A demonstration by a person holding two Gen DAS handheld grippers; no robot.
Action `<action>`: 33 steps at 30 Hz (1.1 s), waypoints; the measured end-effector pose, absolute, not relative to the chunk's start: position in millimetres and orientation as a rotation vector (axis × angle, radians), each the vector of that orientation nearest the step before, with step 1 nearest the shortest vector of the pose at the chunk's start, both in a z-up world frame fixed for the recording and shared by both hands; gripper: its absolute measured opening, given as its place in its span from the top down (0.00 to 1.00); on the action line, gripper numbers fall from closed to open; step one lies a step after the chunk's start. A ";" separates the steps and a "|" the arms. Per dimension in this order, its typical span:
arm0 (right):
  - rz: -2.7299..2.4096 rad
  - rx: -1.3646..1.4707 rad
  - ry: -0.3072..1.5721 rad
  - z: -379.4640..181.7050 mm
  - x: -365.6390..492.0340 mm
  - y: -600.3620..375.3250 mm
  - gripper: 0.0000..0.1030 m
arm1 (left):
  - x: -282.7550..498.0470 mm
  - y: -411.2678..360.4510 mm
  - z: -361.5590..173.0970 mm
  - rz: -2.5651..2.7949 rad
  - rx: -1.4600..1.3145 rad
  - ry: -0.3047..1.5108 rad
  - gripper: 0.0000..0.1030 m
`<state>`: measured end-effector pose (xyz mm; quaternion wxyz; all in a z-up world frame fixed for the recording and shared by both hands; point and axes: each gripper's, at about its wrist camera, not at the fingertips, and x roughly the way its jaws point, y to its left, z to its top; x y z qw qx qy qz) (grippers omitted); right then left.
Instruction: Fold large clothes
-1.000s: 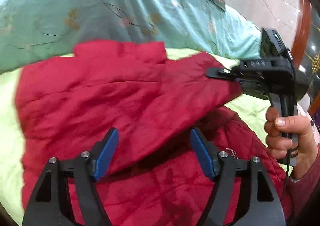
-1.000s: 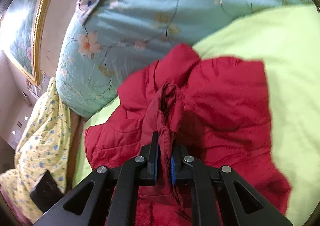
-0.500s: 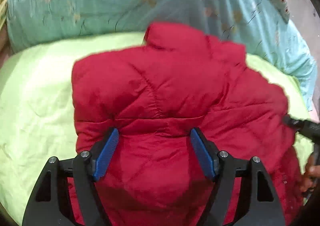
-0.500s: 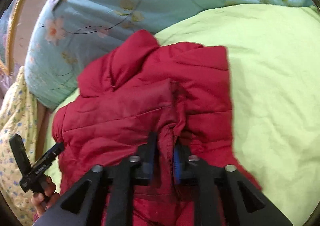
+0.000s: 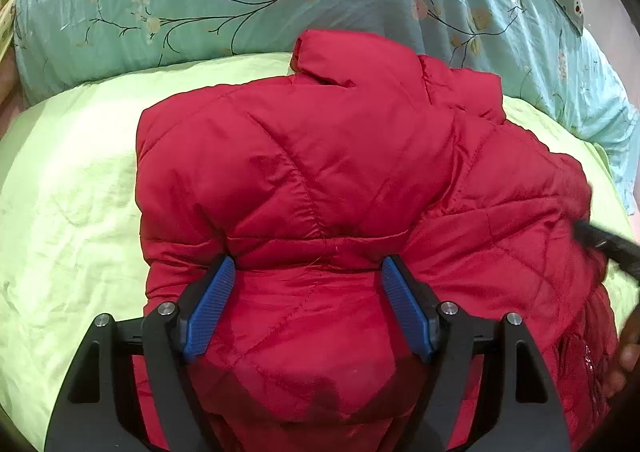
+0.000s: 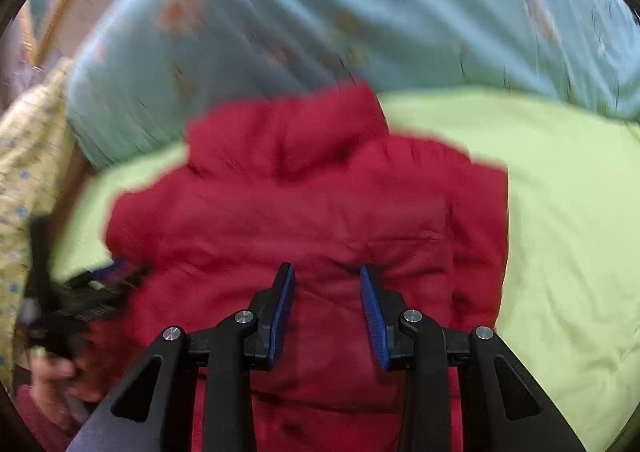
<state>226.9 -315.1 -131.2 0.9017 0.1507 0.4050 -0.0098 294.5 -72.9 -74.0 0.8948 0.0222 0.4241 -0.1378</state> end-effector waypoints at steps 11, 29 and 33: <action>-0.056 0.318 0.887 -150.6 232.1 -327.3 0.69 | 299.9 -15.8 -92.4 -0.221 -0.053 0.980 0.07; -0.027 0.377 0.913 -150.4 232.7 -331.5 0.69 | 215.6 -7.5 -45.0 -0.161 -0.061 0.928 0.10; -0.009 0.395 0.894 -143.5 219.7 -333.3 0.67 | 186.9 -0.5 -34.8 -0.176 -0.045 0.909 0.10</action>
